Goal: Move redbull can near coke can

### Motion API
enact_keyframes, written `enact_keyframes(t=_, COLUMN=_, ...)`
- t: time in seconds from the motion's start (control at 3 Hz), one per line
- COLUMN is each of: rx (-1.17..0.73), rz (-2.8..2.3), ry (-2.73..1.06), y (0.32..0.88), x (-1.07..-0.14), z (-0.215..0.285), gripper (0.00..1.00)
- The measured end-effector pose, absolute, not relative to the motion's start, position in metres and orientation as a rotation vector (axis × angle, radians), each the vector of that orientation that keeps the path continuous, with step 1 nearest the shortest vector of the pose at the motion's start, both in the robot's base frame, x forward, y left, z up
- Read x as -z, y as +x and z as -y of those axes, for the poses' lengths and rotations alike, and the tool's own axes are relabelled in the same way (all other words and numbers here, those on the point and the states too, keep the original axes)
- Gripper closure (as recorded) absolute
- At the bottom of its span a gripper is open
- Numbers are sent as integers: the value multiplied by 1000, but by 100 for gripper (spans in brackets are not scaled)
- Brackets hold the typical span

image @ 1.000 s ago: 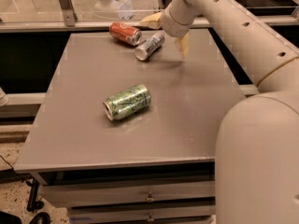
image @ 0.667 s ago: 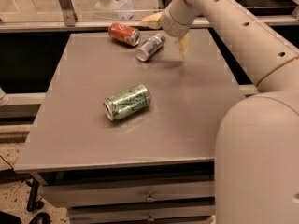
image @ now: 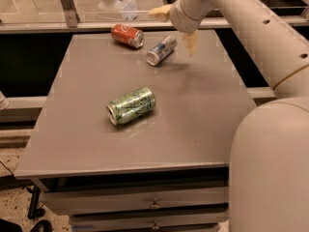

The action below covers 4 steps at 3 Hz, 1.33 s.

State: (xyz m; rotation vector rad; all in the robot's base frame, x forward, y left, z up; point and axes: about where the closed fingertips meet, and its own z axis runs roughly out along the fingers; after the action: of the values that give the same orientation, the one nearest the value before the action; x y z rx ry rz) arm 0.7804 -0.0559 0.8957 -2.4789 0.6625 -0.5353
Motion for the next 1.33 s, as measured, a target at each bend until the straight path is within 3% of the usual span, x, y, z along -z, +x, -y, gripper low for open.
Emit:
enact_keyframes(t=1.0, rx=625, rz=-699, ry=-2176, y=751, x=-1003, z=97, gripper=0)
enact_keyframes(t=1.33, rx=710, rz=-805, ry=-2049, y=730, x=-1035, z=146, gripper=0)
